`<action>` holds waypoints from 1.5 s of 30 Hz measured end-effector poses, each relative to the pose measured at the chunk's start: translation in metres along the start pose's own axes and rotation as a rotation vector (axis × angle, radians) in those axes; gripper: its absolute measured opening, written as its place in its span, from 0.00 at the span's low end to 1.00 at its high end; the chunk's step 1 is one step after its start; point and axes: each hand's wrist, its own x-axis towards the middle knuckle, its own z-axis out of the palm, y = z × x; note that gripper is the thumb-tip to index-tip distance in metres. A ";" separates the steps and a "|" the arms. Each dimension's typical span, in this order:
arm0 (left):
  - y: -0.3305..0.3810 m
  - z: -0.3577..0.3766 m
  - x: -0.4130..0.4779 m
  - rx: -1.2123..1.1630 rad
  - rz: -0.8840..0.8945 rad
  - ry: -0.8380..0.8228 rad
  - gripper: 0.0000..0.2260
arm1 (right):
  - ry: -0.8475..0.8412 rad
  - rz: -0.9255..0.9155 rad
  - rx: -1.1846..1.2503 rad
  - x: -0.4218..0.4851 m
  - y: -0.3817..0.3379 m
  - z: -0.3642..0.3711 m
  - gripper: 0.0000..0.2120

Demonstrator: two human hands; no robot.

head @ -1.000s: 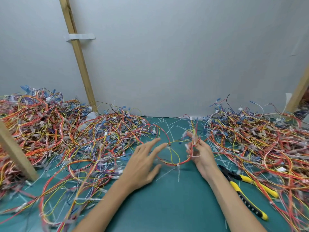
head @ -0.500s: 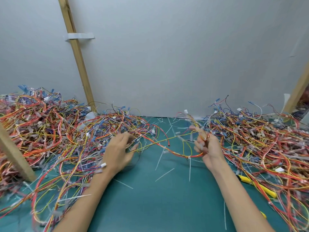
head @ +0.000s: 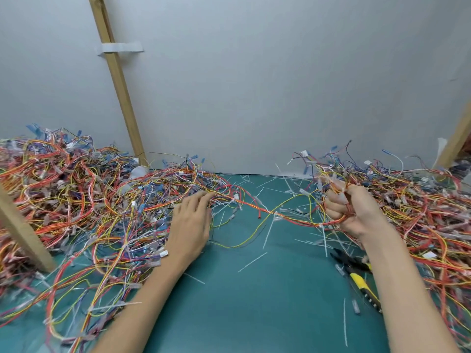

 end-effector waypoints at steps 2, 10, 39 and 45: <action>0.004 0.002 0.010 0.039 0.003 -0.036 0.23 | -0.034 0.039 -0.020 -0.003 -0.003 0.001 0.31; 0.020 0.003 0.066 -0.081 -0.221 -0.184 0.10 | -0.111 0.119 -0.243 0.000 0.012 0.004 0.19; 0.084 -0.009 -0.017 -0.472 0.333 0.053 0.16 | -0.219 -0.004 -0.583 -0.013 0.063 0.082 0.25; 0.081 -0.004 -0.018 -0.370 0.385 -0.012 0.15 | -0.210 0.031 -0.485 -0.016 0.079 0.088 0.28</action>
